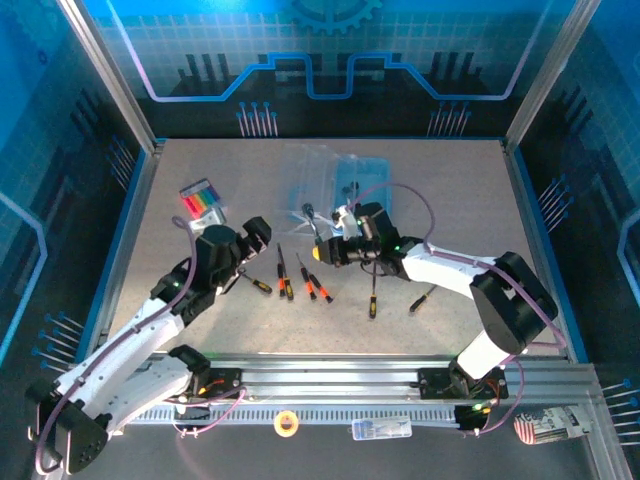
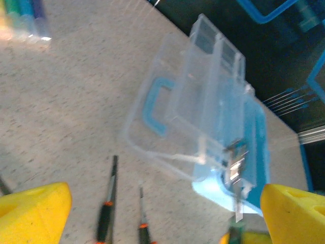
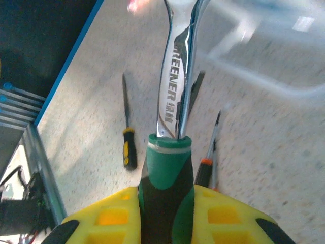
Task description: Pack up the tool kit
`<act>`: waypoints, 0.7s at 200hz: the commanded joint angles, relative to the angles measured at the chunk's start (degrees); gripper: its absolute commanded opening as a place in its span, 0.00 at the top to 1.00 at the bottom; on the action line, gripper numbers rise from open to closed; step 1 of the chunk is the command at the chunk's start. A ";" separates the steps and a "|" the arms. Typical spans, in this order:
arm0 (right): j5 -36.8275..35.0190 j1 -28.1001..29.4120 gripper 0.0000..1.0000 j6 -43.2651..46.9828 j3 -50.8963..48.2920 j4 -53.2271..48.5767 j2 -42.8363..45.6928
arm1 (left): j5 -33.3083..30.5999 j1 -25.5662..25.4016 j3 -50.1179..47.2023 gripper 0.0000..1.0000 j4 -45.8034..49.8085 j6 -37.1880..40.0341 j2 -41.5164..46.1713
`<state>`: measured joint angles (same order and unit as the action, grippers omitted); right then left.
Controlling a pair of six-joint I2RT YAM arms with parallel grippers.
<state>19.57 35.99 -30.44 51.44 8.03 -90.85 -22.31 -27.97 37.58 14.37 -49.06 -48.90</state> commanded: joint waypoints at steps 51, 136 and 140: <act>-7.64 -12.16 0.84 4.42 15.14 -15.86 -0.11 | -1.82 0.52 -5.53 0.03 2.50 1.68 4.67; -20.65 -15.11 0.84 2.79 24.44 -23.26 -10.92 | -1.49 1.05 -7.27 0.01 4.82 0.93 8.45; -20.79 -15.15 0.84 2.55 24.30 -23.26 -11.14 | -1.41 1.07 -7.22 0.01 4.88 0.85 8.55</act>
<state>2.94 21.30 -27.40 73.58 -13.41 -101.06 -22.96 -27.35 30.96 17.34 -48.93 -41.52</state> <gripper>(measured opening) 0.211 0.992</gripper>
